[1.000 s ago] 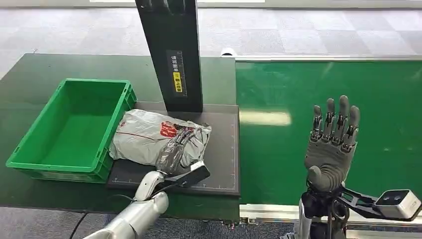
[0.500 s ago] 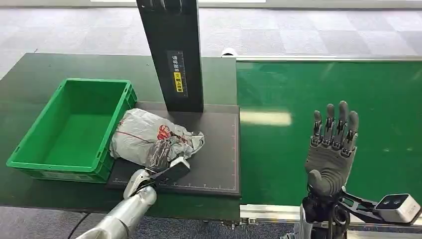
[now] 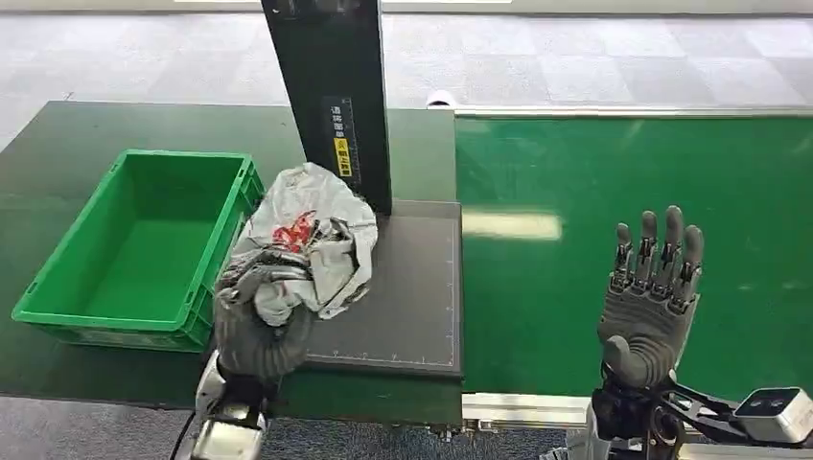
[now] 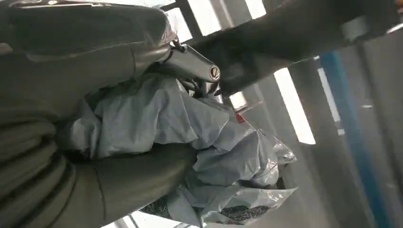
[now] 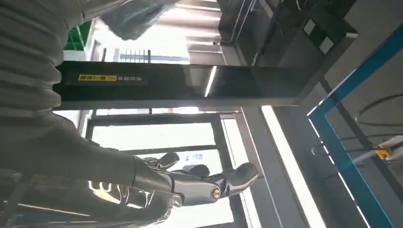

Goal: Moved the parcel from conveyor to table for the left to box.

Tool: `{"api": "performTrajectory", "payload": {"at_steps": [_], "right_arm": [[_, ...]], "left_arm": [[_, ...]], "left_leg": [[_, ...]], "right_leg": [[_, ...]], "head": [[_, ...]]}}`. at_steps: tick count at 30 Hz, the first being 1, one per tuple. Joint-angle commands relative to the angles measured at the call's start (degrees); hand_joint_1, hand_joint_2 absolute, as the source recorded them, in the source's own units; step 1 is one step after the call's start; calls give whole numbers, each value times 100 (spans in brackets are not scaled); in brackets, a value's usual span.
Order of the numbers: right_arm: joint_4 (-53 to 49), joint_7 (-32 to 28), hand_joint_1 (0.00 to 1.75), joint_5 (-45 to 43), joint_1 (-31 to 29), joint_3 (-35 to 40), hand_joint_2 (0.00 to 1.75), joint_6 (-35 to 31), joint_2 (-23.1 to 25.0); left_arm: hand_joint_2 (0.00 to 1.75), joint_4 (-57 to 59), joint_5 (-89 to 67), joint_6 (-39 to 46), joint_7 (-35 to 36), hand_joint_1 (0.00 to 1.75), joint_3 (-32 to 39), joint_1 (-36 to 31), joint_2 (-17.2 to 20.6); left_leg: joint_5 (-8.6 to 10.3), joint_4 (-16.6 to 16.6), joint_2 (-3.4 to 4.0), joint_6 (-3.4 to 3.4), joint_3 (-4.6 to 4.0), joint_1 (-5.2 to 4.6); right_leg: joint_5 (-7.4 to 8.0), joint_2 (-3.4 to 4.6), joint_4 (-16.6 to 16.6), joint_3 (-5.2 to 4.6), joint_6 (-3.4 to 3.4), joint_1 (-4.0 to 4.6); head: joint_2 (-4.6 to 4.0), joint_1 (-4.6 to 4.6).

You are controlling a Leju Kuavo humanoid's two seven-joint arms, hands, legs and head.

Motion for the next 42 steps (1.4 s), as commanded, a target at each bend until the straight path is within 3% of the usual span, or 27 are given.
{"api": "performTrajectory", "payload": {"at_steps": [1,3,4,5,6,7,10,15,20,27,28,29,30,31,32,33,38,42], "right_arm": [[-122,22,0,51,58,-260,175,36,106],[-152,22,0,140,49,-183,175,-8,177],[-51,22,0,191,-14,-86,175,-49,189],[72,22,0,255,-77,53,175,-147,164],[199,22,0,301,-158,158,175,-228,149],[360,22,0,317,-236,328,175,-321,97],[711,22,0,304,-414,622,175,-434,-5],[981,22,0,377,-599,766,175,-515,-9],[1124,22,0,420,-743,809,175,-566,-14],[1258,22,0,445,-842,849,175,-573,-27],[1352,22,0,472,-870,887,175,-567,-50],[1423,22,0,464,-885,896,175,-572,-60],[1484,22,0,451,-909,903,175,-564,-74],[1583,22,0,432,-947,909,175,-551,-93],[1583,22,0,432,-947,909,175,-551,-93],[1641,22,0,422,-975,910,175,-543,-100],[1790,22,0,438,-1030,912,175,-615,-108],[1841,22,0,400,-1004,878,175,-644,-125]], "left_arm": [[175,-1385,165,886,24,175,-492,96,635],[175,-1030,-14,980,24,175,482,135,247],[175,-629,-188,648,31,175,1266,31,-185],[175,-203,-534,328,24,175,1956,-181,-557],[175,333,-696,221,135,175,2375,-499,-688],[175,1227,-802,52,207,175,2868,-1003,-762],[175,4221,-1197,326,274,175,3781,-2621,-519],[175,6788,-1890,1146,700,175,4232,-3963,-226],[175,7306,-2737,1146,1489,175,4561,-4289,-300],[175,7656,-2653,1043,1772,171,4766,-4454,-310],[175,7730,-2571,952,1954,166,4915,-4489,-293],[175,7786,-2552,897,2111,134,4984,-4513,-273],[175,7816,-2498,812,2197,96,5064,-4531,-249],[175,7906,-2582,898,2527,33,5087,-4563,-186],[175,7906,-2582,898,2527,33,5087,-4563,-186],[175,7936,-2569,888,2659,0,5138,-4585,-141],[175,7832,-2708,1146,3375,0,5535,-4675,40],[175,7114,-2986,1146,2631,0,7012,-4658,-133]], "left_leg": [[-1,1,6,1,0,2],[1,0,1,2,-1,1],[2,-2,11,2,3,1],[3,-4,9,1,7,-1],[4,-6,13,1,9,0],[7,-1,8,2,4,0],[24,-11,-14,4,18,-5],[49,-6,1,-7,15,6],[55,-5,1,-4,2,12],[53,-3,1,-5,-22,11],[52,-1,0,-6,-27,13],[50,1,0,-7,-27,12],[49,2,2,-8,-29,12],[51,0,3,-7,-29,13],[49,2,7,-7,-30,12],[51,0,10,-6,-29,13],[50,2,12,-6,-37,14],[48,3,10,-5,-39,15]], "right_leg": [[0,-3,-1,1,-2,4],[0,-9,-1,1,-2,3],[3,-3,-5,2,-3,4],[3,0,-2,7,-2,1],[6,1,-6,9,-3,3],[7,-2,-1,7,-2,2],[10,-24,-3,24,-3,-3],[39,-13,-2,13,-19,9],[46,-15,-5,7,-18,16],[44,-15,-2,-16,-20,15],[44,-15,-1,-21,-20,17],[42,-13,2,-23,-20,16],[42,-8,3,-26,-20,15],[44,-10,0,-25,-20,17],[44,-3,3,-28,-20,16],[46,-5,0,-28,-20,17],[46,-2,2,-35,-19,18],[44,-5,0,-35,-19,19]], "head": [[0,0],[0,2],[0,0],[0,0],[0,-2],[0,0],[0,2],[0,-4],[0,0],[0,0],[0,2],[0,0],[0,2],[0,2],[0,0],[0,0],[0,2],[0,0]]}}
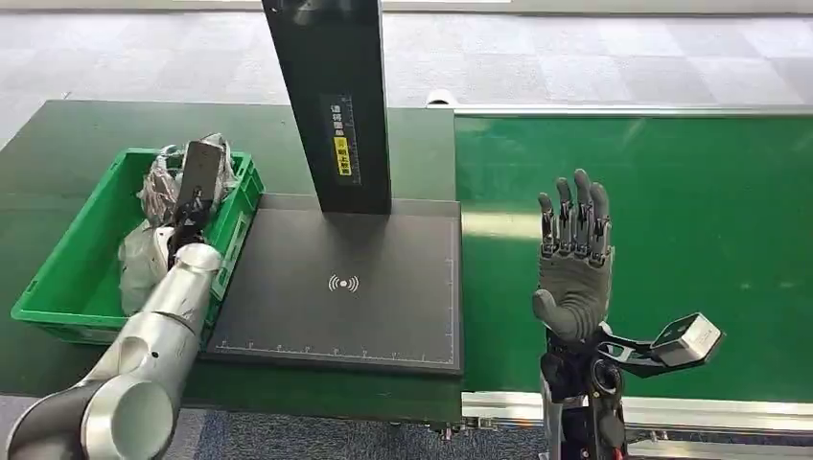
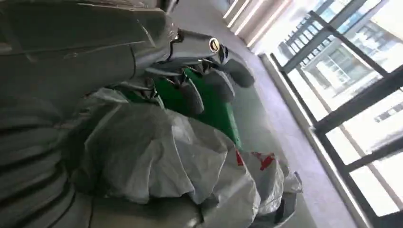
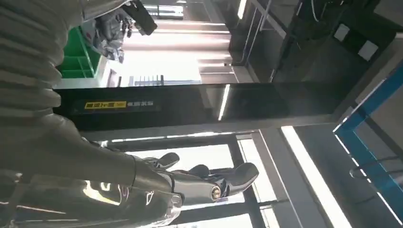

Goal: Moved the parcel from conveyor to table for the left to box.

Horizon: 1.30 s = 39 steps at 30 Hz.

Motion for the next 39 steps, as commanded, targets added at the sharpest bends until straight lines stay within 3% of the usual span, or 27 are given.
{"api": "performTrajectory", "payload": {"at_steps": [1,2,3,4,8,9,10,15,16,18,19,20,22,25,27,29,31,35,37,39], "right_arm": [[615,19,0,-41,-224,6,175,-73,-216],[615,19,0,-41,-224,6,175,-73,-216],[615,19,0,-41,-224,6,175,-73,-216],[609,19,0,-43,-224,6,175,-69,-221],[735,19,0,-41,-215,0,175,-173,-254],[737,19,0,-51,-215,-8,175,-162,-270],[822,19,0,-41,-213,-35,175,-208,-274],[822,19,0,-41,-213,-35,175,-208,-274],[850,19,0,-37,-181,-46,175,-209,-276],[1103,19,0,88,-153,-48,175,-417,-258],[1207,19,0,67,-149,-63,175,-428,-249],[1401,19,0,20,-93,-95,175,-489,-242],[1491,19,0,-55,155,-169,175,-461,-231],[2085,19,0,13,303,-184,175,-446,-161],[2514,19,0,219,279,-112,175,-701,-90],[2867,19,0,445,258,2,175,-1195,-8],[3281,19,0,712,267,177,175,-1984,122],[3124,19,0,425,753,1048,175,-3036,300],[3105,19,0,442,789,1145,175,-3245,299],[3110,19,0,660,855,1472,175,-3863,300]], "left_arm": [[175,-234,-158,46,-863,0,2190,-397,2],[175,-234,-158,46,-863,0,2190,-397,2],[0,-234,-158,46,-863,0,2190,-397,2],[0,-215,-29,46,-1422,0,2727,-507,-37],[0,-116,1084,-237,-3052,0,3294,-849,-120],[0,-129,1107,-243,-3069,0,3285,-865,-142],[0,-932,1596,-593,-3181,0,2898,-694,-384],[0,-932,1596,-593,-3181,0,2898,-694,-384],[0,-1565,1886,-717,-3181,0,2501,-444,-583],[0,-4226,3568,-282,-3181,0,-304,1141,-722],[175,-4782,3638,-148,-3181,0,-803,1486,-736],[175,-5591,4055,20,-3181,0,-1853,2220,-757],[175,-6275,4357,-266,-3181,0,-2969,3155,-880],[175,-6082,4638,-1733,-3181,0,-3532,4116,-1231],[175,-5652,4782,-2276,-3181,0,-3558,4359,-1299],[175,-5241,4942,-2780,-3181,0,-3391,4456,-1324],[175,-4256,5105,-4017,-3181,0,-2759,4456,-1571],[175,-3180,5446,-4907,-3181,0,-2515,4507,-1692],[175,-3099,5515,-4949,-3181,0,-2547,4521,-1692],[175,-2812,5724,-4869,-3181,0,-2853,4565,-1692]], "left_leg": [[-3,4,8,3,-3,6],[-2,5,8,2,-5,5],[-3,5,7,4,-6,5],[-2,2,8,3,-4,1],[0,12,-8,2,-17,8],[1,9,-9,2,-15,7],[2,6,-4,3,-13,7],[1,3,-7,5,-9,5],[0,2,-5,4,-7,1],[-2,-6,12,4,3,3],[-1,-12,12,6,8,1],[-3,-21,30,5,18,-1],[-10,-17,32,4,22,-2],[-6,-24,-42,3,27,-5],[-10,-38,-88,13,44,-9],[-28,-27,-57,23,43,-17],[-37,-24,-12,18,40,-18],[-38,-28,-18,14,46,-18],[-40,-40,-11,14,61,-13],[-45,-23,-3,18,47,-11]], "right_leg": [[2,-1,-4,0,0,7],[2,0,-2,-3,-1,6],[1,-5,-3,-1,0,7],[1,0,-2,-2,0,3],[0,-18,2,-9,-2,10],[0,-17,0,-7,-1,8],[2,-16,-3,-5,-1,8],[1,-18,-7,0,1,7],[0,-13,-3,-2,1,1],[5,2,-15,6,1,5],[5,0,-20,10,2,3],[8,20,-27,15,1,0],[0,25,-24,20,2,0],[-20,-38,-33,39,15,-5],[-37,-88,-57,80,31,-10],[-40,-63,-48,77,34,-18],[-36,-25,-39,58,28,-18],[-40,-33,-34,56,23,-21],[-40,-29,-49,69,20,-14],[-42,-20,-35,54,25,-11]], "head": [[0,2],[0,0],[0,6],[0,-2],[0,2],[0,2],[0,0],[0,4],[0,-2],[0,0],[0,4],[0,0],[0,-2],[0,-2],[0,4],[0,2],[0,2],[0,0],[0,0],[0,-2]]}}
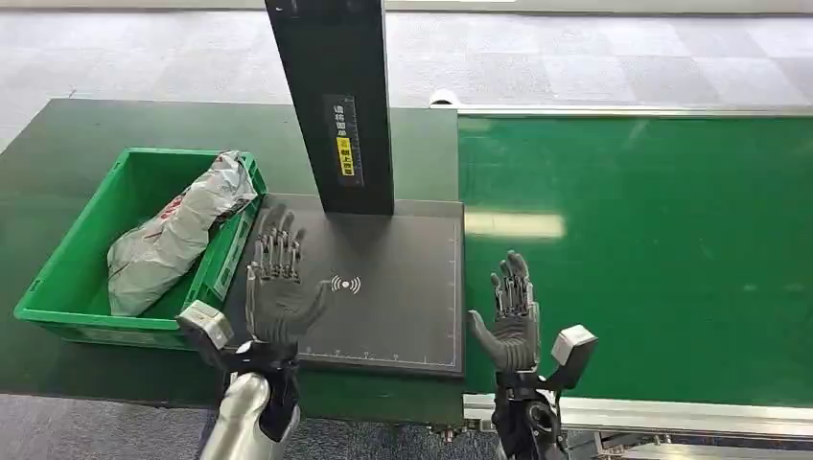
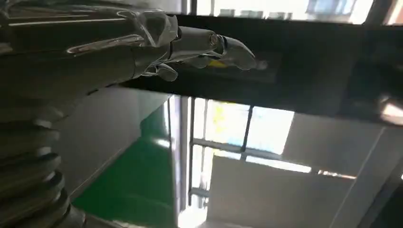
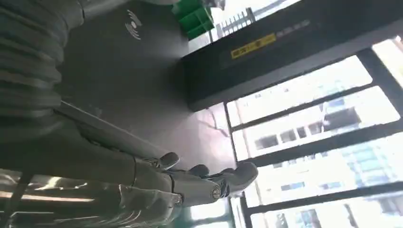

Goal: Moved the parcel from conveyor to table for the left to box.

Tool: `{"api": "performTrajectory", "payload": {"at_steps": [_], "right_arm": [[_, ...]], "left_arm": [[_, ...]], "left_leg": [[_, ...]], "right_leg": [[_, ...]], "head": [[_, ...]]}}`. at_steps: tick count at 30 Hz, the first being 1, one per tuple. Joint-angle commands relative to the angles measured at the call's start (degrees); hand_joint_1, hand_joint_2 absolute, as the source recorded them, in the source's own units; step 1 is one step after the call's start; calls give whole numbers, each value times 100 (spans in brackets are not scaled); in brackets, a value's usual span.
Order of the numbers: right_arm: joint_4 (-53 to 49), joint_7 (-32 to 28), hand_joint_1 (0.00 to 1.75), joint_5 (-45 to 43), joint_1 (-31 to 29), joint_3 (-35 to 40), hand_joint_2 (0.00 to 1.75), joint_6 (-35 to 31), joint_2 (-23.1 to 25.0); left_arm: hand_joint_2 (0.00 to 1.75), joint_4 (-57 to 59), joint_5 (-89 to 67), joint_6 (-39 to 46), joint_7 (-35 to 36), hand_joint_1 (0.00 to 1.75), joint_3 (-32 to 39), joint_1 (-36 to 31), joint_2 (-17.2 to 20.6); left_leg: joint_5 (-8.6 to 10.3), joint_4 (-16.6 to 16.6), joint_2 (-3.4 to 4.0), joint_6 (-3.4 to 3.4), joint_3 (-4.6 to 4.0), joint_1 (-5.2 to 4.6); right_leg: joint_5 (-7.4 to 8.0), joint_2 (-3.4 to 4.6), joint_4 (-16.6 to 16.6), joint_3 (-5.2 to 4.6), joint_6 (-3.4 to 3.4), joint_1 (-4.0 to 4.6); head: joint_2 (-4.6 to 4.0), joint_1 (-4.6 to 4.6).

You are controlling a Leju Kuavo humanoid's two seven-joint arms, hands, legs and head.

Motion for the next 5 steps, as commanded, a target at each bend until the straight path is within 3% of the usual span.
{"api": "performTrajectory", "payload": {"at_steps": [1,5], "right_arm": [[426,15,0,488,422,1536,175,-1907,-33],[316,15,0,492,508,1610,175,-1972,-115]], "left_arm": [[175,1866,669,-537,11,0,-207,315,-280],[175,1693,596,-460,11,0,-313,490,-280]], "left_leg": [[-10,-18,19,4,36,4],[-7,-10,13,6,18,-1]], "right_leg": [[-3,5,-28,38,-3,7],[-8,0,-15,20,2,1]], "head": [[0,2],[0,0]]}}
